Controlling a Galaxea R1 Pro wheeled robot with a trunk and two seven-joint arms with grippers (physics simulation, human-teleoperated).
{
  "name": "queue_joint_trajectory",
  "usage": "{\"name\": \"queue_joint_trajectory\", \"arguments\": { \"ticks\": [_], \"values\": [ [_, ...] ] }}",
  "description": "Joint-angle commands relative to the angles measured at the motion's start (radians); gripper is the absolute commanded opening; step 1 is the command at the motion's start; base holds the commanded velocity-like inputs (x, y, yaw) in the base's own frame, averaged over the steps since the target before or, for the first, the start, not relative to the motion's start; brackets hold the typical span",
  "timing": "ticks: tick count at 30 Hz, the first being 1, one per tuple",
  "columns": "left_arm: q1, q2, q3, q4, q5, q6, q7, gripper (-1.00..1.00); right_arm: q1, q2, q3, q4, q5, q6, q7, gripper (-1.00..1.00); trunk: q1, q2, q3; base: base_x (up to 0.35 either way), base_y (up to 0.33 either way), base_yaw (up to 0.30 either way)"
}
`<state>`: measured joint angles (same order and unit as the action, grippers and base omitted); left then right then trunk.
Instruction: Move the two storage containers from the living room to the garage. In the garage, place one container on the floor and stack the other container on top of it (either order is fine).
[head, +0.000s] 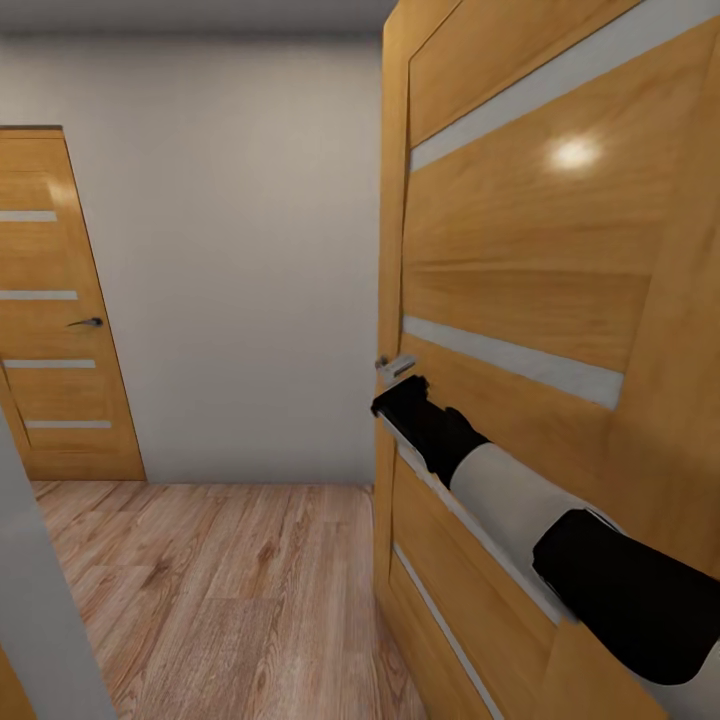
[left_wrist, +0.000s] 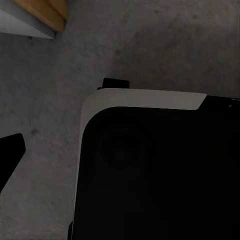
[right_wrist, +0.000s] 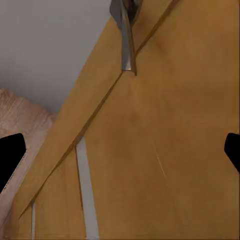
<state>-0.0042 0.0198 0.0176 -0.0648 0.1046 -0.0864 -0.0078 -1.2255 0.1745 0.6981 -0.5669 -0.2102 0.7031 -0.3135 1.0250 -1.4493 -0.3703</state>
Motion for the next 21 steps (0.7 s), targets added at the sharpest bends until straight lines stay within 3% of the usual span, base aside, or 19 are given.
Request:
{"name": "queue_joint_trajectory", "arguments": {
  "ticks": [1, 10, 21],
  "values": [
    [0.000, 0.000, 0.001, 0.000, 0.009, -0.003, -0.001, 1.00, 0.006, 0.000, 0.005, -0.005, -0.010, 0.007, 0.002, 1.00, 0.000, -0.001, -0.001, 0.000, 0.000, 0.000],
    [0.000, 0.000, 0.001, 0.000, 0.009, -0.003, 0.000, 1.00, 0.020, 0.000, 0.002, -0.013, -0.012, 0.016, 0.083, 1.00, 0.000, -0.001, -0.001, 0.000, 0.000, 0.000],
    [0.000, 0.000, 0.001, 0.000, 0.009, -0.002, 0.000, 1.00, 0.020, 0.000, 0.000, -0.004, -0.012, 0.018, 0.103, 1.00, 0.000, -0.001, -0.001, 0.000, 0.000, 0.000]
  ]
}}
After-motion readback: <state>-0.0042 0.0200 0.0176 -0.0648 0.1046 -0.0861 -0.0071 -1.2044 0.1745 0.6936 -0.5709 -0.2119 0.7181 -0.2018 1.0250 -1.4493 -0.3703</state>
